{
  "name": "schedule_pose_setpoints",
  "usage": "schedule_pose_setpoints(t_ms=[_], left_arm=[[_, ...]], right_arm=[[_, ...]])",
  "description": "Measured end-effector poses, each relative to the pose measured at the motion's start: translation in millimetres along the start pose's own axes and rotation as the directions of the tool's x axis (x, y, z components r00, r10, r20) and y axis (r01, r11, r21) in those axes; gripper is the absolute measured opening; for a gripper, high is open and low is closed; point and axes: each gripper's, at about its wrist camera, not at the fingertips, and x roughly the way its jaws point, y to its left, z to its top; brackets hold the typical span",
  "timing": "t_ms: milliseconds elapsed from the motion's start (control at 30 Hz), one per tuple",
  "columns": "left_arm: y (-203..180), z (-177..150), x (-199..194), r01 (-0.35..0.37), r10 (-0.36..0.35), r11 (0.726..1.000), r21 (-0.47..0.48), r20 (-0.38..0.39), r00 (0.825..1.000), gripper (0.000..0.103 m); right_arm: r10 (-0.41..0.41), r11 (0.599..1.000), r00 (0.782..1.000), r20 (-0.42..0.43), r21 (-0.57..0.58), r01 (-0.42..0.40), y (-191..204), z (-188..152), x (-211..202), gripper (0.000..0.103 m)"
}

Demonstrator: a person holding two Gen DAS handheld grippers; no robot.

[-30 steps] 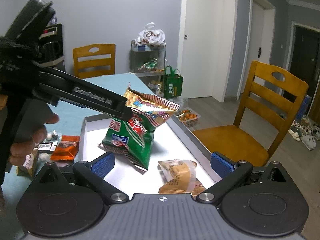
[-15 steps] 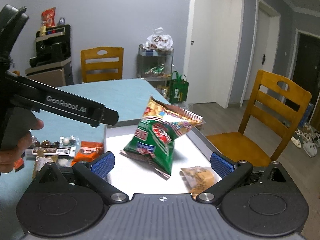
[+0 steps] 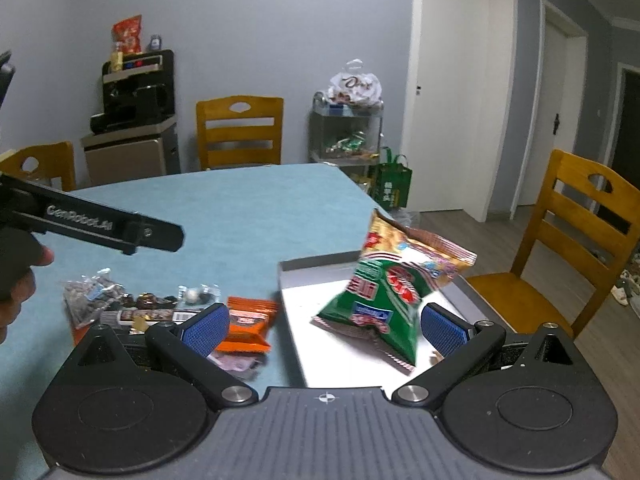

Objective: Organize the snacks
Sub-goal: 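Withdraw both open tools from the box back over the table, then lower left tool onto clear seed bag while right tool approaches white-and-gold pastry packet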

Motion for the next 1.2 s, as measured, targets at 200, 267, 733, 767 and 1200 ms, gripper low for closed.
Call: schedule_pose_setpoints(t_ms=[200,267,733,767,1200], left_arm=[[43.8,-14.5,-14.6,-0.092,0.092,0.994,-0.064,0.004,0.996,0.099],[54.0,-19.9,-16.2,-0.158,0.159,0.985,-0.067,0.005,0.987,0.099],[104.0,-40.7,-13.4,-0.174,0.172,0.971,-0.165,-0.022,0.985,0.099],[106.0,-40.9,-13.8,-0.175,0.174,0.969,-0.173,-0.023,0.985,0.099],[110.7,-58.8,6.9,-0.165,0.148,0.965,-0.202,-0.098,0.984,0.099]], right_arm=[[0.04,0.999,0.999,-0.006,-0.012,-0.04,16.4,3.9,2.1,0.103],[0.052,0.998,0.999,-0.008,-0.024,-0.052,24.6,4.7,2.9,0.103],[0.118,0.991,0.992,-0.041,-0.053,-0.12,68.0,-3.7,16.1,0.103],[0.127,0.99,0.991,-0.049,-0.052,-0.13,70.8,-5.4,18.0,0.103],[0.196,0.972,0.976,-0.094,-0.115,-0.206,99.9,-28.2,31.9,0.103]])
